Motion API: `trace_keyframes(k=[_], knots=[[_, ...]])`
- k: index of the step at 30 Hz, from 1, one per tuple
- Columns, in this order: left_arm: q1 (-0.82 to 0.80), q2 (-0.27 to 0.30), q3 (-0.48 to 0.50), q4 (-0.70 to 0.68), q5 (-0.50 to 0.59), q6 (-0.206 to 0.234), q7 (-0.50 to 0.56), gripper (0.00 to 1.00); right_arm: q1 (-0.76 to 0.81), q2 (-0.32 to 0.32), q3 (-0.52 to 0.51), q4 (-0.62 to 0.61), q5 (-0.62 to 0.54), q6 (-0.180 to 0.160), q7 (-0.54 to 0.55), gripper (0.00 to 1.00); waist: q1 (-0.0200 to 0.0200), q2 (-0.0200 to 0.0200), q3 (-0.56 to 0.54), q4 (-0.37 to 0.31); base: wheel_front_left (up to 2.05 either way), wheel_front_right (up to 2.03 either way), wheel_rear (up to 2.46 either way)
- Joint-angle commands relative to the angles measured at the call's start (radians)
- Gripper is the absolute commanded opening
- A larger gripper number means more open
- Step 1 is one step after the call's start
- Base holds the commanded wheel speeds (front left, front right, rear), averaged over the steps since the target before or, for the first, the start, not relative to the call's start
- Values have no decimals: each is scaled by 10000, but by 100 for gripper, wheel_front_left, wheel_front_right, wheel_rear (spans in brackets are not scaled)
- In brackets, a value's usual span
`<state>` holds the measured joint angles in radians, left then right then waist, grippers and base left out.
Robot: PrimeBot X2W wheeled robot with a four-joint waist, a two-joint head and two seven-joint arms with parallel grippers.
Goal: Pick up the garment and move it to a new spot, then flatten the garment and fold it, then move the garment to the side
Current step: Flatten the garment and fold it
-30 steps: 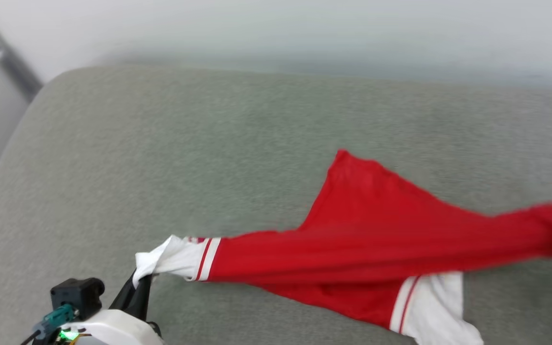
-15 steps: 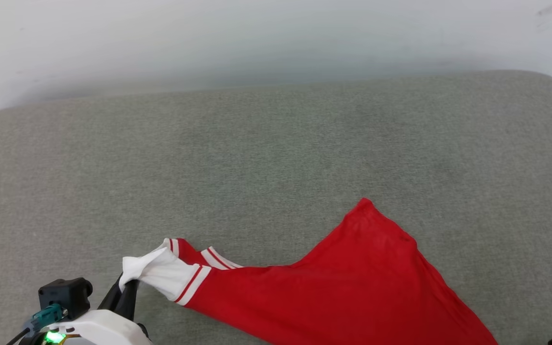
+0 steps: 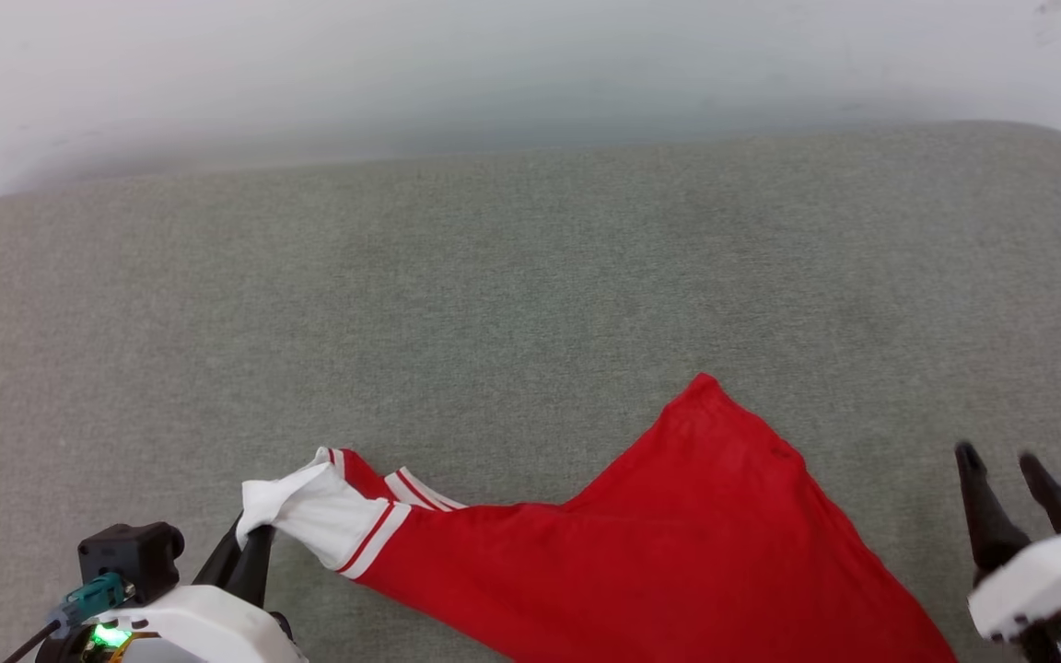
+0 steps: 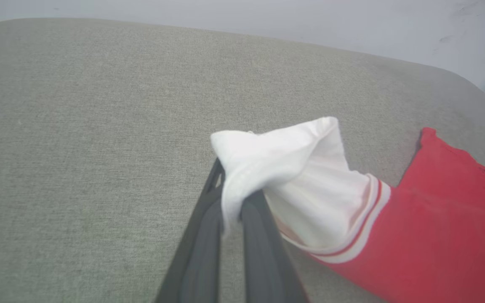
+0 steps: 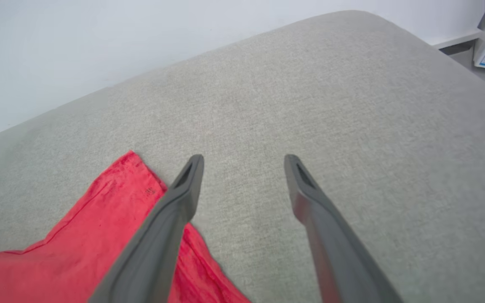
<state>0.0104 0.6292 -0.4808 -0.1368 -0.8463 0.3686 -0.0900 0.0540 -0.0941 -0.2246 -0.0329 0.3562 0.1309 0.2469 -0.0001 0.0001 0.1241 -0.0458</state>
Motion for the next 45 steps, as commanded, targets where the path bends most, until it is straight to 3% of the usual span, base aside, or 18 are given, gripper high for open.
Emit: trace_keyframes(k=[1, 6, 13, 18, 28, 31, 32, 39, 45], knots=[[-159, -32, 14, -38, 53, 14, -44, 0, -641, -76, 190, 249, 119, -3, -242, 100, 1, -1, 118, 122, 0, 0, 0], [-439, -185, -97, -113, 99, -137, -84, 0, -2309, -578, 912, 1158, 373, -3, 370, 100, 1, -1, 486, 512, 0, 0, 0], [-1205, -312, -265, -123, 299, -456, -78, 0, -4537, -1871, 2497, 1806, 686, -1, 4465, 100, 1, -1, 1307, 1204, 0, 0, 0], [-1750, -568, -453, 8, 428, -717, -135, 0, -5326, -2016, 3039, 2113, 919, -3, 6615, 100, 1, -1, 1821, 1644, 0, 0, 0], [-2267, -884, -711, 439, 465, -1112, -252, 0, -5297, -1870, 3768, 3937, 1625, -3, 7515, 100, 1, -1, 2218, 1988, 0, 0, 0], [-2263, -886, -716, 558, 402, -1139, -253, 0, -5251, -1870, 3908, 4312, 1690, -4, 7767, 4, 1, -1, 2170, 1980, 0, 0, 0], [-2264, -867, -715, 588, 387, -1161, -241, 0, -5280, -1885, 3986, 4355, 1672, -3, 7810, 0, 1, -1, 2136, 1968, 0, 0, 0], [-2544, -461, -567, 583, 506, -1192, -50, 0, -6246, -2109, 4143, 3916, 1547, -3, 6761, 0, 1, -1, 1610, 1692, 0, 0, 0], [-3727, 82, -205, 653, 513, -1503, 429, 0, -7209, -2281, 3924, 3990, 910, -3, 5486, 0, 1, -1, 1212, 1309, 0, 0, 0]])
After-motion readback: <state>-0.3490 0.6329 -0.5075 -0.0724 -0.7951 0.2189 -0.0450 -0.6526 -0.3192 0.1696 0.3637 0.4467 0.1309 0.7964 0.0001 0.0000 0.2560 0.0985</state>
